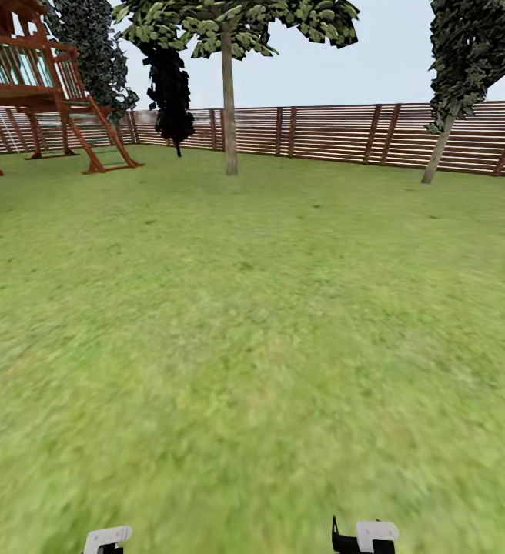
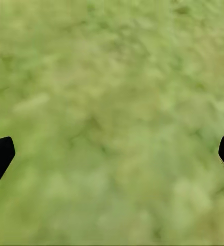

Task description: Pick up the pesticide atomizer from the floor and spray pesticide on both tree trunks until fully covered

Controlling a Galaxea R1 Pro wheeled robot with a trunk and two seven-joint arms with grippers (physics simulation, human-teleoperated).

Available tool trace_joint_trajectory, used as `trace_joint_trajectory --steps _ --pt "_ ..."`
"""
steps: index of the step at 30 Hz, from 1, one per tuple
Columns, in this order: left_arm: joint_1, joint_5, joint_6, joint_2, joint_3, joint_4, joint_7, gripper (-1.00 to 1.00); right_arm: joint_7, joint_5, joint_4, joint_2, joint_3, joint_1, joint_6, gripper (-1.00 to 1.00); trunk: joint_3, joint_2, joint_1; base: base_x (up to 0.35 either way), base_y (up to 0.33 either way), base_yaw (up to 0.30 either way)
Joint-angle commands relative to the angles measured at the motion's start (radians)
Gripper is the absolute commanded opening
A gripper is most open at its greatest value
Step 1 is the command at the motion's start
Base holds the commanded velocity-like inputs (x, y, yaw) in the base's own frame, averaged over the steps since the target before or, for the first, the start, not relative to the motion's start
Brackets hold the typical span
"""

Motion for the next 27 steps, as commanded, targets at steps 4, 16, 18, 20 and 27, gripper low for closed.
trace_joint_trajectory --steps 4,16,18,20,27 --pt "-0.001 -0.003 -0.003 0.0 0.009 0.001 -0.007 -1.0 -0.007 0.011 0.001 0.0 -0.005 -0.001 -0.001 1.0 -0.001 0.0 0.0 0.338 0.0 0.0" --pt "-0.001 -0.003 -0.003 0.0 0.009 0.001 -0.007 -1.0 -0.007 0.011 0.001 0.0 -0.006 -0.001 -0.001 1.0 -0.001 0.0 0.0 0.338 0.0 0.0" --pt "-0.001 -0.003 -0.003 0.0 0.009 0.001 -0.007 -1.0 -0.007 0.011 0.001 0.0 -0.006 -0.001 -0.001 1.0 -0.001 0.0 0.0 0.338 0.0 0.0" --pt "-0.001 -0.003 -0.003 0.0 0.008 0.001 -0.007 -1.0 -0.007 0.011 0.001 0.0 -0.006 -0.001 -0.001 1.0 -0.001 0.0 0.0 0.338 0.0 0.0" --pt "-0.001 -0.003 -0.003 0.0 0.008 0.001 -0.007 -1.0 -0.007 0.011 0.001 0.0 -0.006 -0.001 -0.001 1.0 -0.001 0.0 0.0 0.338 0.0 0.0"
